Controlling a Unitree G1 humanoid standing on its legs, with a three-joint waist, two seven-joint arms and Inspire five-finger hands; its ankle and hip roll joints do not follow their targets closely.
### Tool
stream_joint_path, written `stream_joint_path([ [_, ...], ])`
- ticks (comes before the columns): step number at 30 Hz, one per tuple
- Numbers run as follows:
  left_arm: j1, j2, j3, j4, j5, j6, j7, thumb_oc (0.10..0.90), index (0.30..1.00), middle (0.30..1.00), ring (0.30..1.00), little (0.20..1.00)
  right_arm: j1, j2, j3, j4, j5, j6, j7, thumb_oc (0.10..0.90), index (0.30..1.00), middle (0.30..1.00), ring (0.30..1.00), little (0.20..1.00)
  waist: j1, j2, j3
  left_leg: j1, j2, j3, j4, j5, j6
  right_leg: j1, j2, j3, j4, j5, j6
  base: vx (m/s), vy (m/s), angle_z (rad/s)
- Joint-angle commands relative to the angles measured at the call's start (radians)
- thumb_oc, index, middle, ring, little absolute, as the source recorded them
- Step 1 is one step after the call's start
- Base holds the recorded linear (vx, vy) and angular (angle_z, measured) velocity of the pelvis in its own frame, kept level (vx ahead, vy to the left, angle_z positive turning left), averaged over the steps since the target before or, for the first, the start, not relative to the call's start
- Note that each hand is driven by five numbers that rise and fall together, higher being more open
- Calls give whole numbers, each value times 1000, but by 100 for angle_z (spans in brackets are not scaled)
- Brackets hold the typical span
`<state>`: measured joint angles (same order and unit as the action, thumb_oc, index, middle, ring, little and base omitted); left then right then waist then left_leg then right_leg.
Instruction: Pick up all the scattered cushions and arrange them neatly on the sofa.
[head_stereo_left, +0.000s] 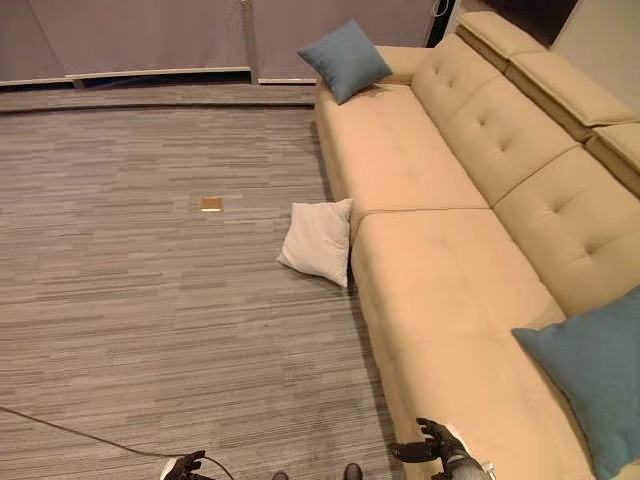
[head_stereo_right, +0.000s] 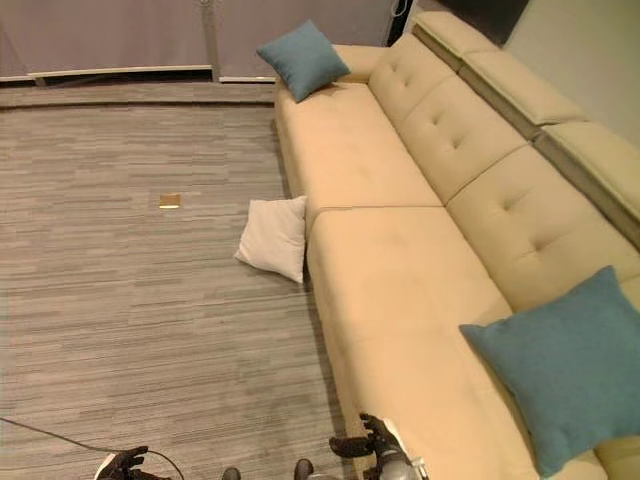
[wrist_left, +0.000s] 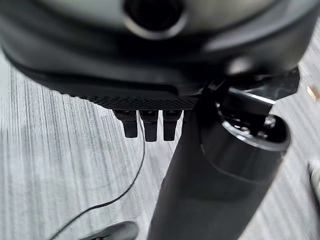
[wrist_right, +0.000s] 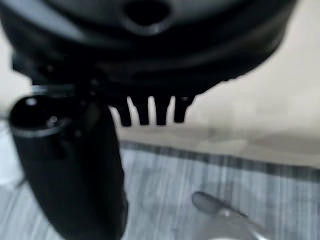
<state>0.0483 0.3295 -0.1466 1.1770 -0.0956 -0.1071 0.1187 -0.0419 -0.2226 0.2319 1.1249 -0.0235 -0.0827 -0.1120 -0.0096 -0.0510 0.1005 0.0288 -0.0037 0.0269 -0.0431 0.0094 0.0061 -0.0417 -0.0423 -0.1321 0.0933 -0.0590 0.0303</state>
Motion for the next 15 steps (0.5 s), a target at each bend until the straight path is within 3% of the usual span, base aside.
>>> stream_joint_path([
  [1,-33,0,43,-19,-6,-35,0,800,900,900,900,900,8,-50,12,-43,-9,-23,-16,800,900,900,900,900,-20,-63,10,-68,-37,15,114,-95,-24,11,9,14,-39,15,36,7,-39,48],
  [5,-33,-17,42,-2,-8,-27,-1,800,900,900,900,900,4,-65,-3,-26,-13,-18,-27,800,900,900,900,900,-24,-67,31,-151,-14,90,217,-100,-45,38,-16,-54,-79,16,34,10,-14,65],
  [7,-28,-18,42,3,-4,-26,-1,800,900,900,900,900,3,-66,-5,-25,-11,-16,-31,800,900,900,900,900,-26,-68,30,-170,3,121,217,-89,-42,47,-21,-66,-89,16,36,90,57,75],
  [9,-10,-20,50,26,8,-16,-2,800,900,900,900,900,-3,-62,-3,-6,-16,-9,-37,800,900,900,900,900,-15,-65,15,-209,27,167,164,-43,-38,72,-16,-72,-106,1,40,220,98,13],
  [11,-9,-16,55,31,5,-18,3,800,900,900,900,900,-6,-55,2,-3,-20,-8,-40,800,900,900,900,900,3,-74,16,-258,41,177,167,-12,-46,90,-14,-65,-107,-13,40,222,118,7],
  [14,3,-13,63,39,6,-14,-2,800,900,900,900,900,0,-39,0,8,-28,-8,-40,800,900,900,900,900,9,-80,0,-205,28,168,114,-15,-35,99,-18,-59,-77,-20,50,273,193,-15],
  [15,-1,-7,59,32,3,-17,-6,800,900,900,900,900,-1,-28,-2,10,-25,-8,-37,800,900,900,900,900,12,-89,-3,-188,12,159,106,-26,-18,90,-33,-46,-10,-6,67,294,278,-33],
])
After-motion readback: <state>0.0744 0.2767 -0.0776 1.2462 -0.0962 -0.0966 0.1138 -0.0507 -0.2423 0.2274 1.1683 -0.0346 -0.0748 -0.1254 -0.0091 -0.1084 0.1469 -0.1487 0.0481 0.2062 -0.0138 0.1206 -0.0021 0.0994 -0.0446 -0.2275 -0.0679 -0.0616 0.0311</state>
